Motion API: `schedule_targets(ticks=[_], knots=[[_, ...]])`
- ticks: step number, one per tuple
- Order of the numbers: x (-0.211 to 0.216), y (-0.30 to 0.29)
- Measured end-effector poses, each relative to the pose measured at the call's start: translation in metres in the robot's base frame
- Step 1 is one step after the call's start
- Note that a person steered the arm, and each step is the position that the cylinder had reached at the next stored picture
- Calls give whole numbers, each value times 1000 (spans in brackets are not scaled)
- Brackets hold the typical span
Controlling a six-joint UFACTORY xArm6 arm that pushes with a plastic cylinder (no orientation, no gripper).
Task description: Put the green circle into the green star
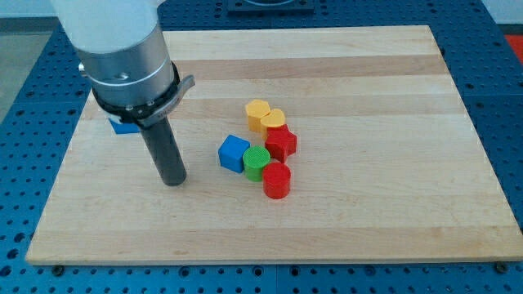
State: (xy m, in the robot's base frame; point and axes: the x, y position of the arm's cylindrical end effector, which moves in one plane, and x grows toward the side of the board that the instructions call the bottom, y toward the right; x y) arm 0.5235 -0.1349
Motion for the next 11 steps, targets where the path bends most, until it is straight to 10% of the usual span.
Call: schedule_targets(ticks=[2,5,11], knots=[[46,73],[-30,113],[-54,161]])
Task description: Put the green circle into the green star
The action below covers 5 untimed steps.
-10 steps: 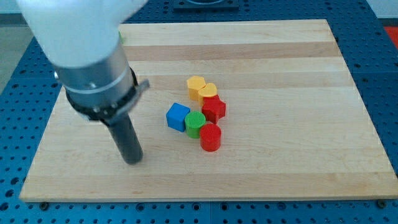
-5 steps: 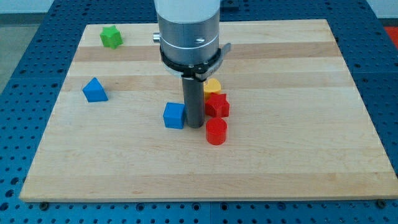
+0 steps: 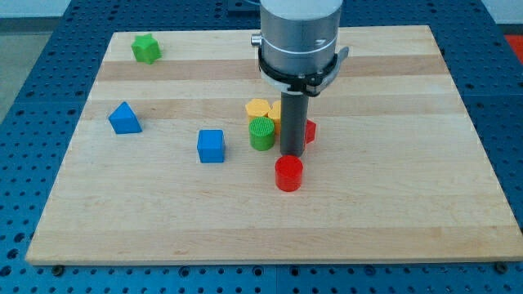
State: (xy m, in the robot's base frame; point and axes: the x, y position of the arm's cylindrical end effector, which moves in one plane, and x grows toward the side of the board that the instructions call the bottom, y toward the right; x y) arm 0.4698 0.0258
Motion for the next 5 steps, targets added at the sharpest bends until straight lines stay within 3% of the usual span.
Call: schedule_targets(ticks=[3,5], knots=[[-19,-72],[-62,-82]])
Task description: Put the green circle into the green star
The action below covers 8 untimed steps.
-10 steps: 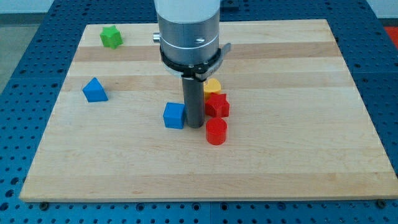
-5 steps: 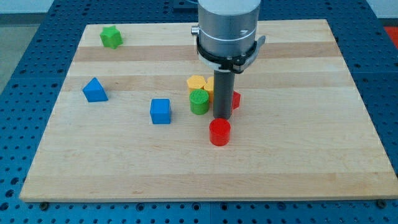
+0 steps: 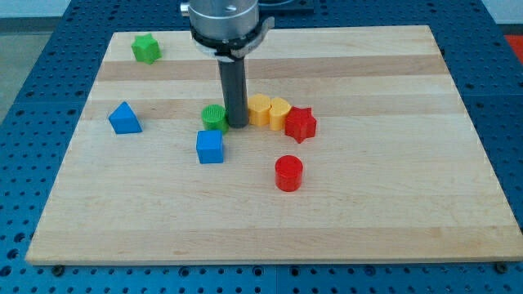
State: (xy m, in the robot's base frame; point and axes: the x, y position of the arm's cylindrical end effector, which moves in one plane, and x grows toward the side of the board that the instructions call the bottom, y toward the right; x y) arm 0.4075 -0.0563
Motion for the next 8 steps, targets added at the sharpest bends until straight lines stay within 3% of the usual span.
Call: schedule_targets(ticks=[1,3,4,5,8], knots=[[-13,-18],[31,19],[36,8],[31,-20],[-40,-66]])
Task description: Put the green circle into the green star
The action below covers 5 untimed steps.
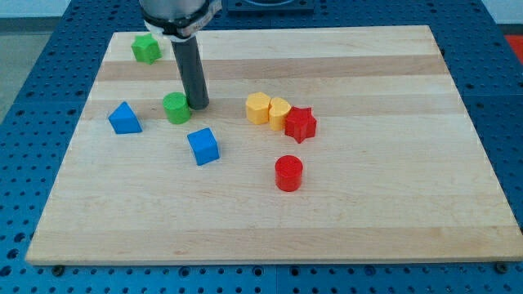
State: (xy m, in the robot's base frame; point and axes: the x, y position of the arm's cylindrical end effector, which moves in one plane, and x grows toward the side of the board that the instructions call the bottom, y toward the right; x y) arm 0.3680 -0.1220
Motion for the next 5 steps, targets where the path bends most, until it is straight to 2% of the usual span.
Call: schedule_targets(ticks=[1,2,3,5], knots=[[-12,-3],[13,31],[56,50],[66,-4]])
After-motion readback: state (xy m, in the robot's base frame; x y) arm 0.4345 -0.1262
